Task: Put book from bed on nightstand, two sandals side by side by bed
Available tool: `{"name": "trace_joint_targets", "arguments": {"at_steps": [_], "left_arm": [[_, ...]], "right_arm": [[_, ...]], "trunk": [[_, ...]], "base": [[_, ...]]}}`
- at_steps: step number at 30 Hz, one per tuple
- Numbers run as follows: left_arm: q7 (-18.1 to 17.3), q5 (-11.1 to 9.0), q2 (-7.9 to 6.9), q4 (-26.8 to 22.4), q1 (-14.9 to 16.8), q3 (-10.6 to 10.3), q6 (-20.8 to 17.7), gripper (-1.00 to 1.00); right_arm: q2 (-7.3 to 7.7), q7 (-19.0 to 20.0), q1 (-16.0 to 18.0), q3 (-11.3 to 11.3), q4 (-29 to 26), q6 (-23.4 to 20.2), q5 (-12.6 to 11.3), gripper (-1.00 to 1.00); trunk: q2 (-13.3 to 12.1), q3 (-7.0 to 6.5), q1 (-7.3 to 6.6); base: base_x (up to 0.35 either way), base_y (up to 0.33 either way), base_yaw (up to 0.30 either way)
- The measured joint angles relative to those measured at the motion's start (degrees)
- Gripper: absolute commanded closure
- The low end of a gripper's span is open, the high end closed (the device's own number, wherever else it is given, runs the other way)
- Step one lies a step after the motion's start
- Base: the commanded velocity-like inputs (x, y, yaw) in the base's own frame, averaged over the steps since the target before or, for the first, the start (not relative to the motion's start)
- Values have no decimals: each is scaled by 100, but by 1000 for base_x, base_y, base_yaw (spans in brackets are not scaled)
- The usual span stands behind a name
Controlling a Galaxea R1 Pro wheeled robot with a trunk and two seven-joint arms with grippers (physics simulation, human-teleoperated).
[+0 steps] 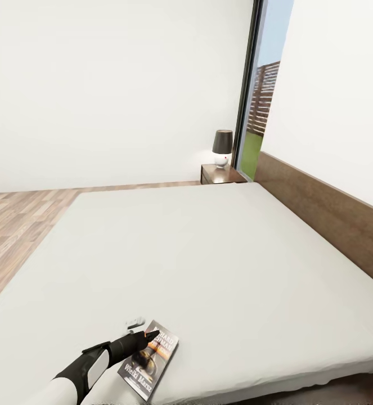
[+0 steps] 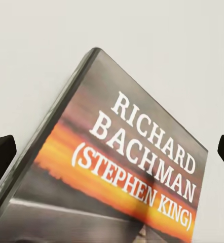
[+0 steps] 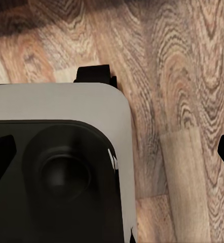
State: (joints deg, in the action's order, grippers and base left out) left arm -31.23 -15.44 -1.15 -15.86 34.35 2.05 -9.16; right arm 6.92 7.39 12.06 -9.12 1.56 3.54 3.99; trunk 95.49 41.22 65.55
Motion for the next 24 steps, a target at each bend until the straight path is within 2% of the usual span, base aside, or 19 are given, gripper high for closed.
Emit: {"name": "trace_joint_targets", "arguments": {"at_steps": [24], "left_arm": [[7, 0, 0, -1, 0, 1, 0, -100]], "right_arm": [[0, -4, 0, -2, 3, 0, 0, -100]], "trunk": [[0, 0, 0]], "base": [[-8, 0, -3]]}}
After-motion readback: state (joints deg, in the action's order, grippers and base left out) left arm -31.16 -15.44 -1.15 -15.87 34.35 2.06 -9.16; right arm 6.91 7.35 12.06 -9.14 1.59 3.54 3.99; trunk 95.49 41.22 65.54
